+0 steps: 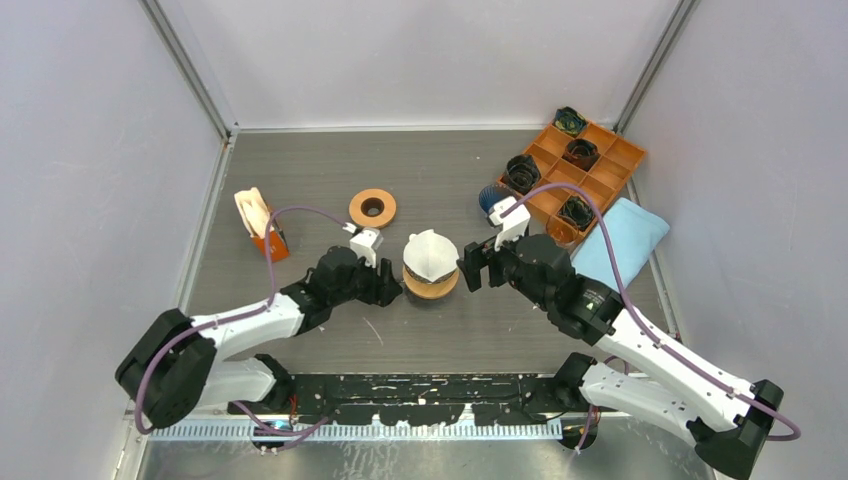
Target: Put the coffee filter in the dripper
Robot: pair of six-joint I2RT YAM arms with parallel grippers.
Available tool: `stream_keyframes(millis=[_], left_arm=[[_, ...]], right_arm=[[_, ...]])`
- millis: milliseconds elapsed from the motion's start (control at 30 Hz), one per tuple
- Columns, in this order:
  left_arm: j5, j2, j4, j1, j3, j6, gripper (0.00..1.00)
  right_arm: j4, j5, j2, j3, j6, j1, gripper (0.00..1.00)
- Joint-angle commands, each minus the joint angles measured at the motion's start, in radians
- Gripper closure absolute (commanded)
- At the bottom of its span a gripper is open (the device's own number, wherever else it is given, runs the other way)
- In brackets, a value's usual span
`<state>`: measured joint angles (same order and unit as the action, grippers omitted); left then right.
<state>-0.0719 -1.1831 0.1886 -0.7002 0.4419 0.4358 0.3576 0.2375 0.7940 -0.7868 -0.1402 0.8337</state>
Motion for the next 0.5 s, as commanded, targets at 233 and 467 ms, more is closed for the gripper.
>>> stream_keyframes(millis=[233,467], left_arm=[[-0.122,-0.169,0.206,0.009,0.069,-0.162,0.54],[-0.127,-0.221,0.253,0.010,0.064,-0.189,0.65]], right_arm=[[-0.074,0.002,0.023,-0.022,0.037,-0.002,0.12],[-0.077,0.017,0.035,-0.021,0.052,-0.003,0.11]])
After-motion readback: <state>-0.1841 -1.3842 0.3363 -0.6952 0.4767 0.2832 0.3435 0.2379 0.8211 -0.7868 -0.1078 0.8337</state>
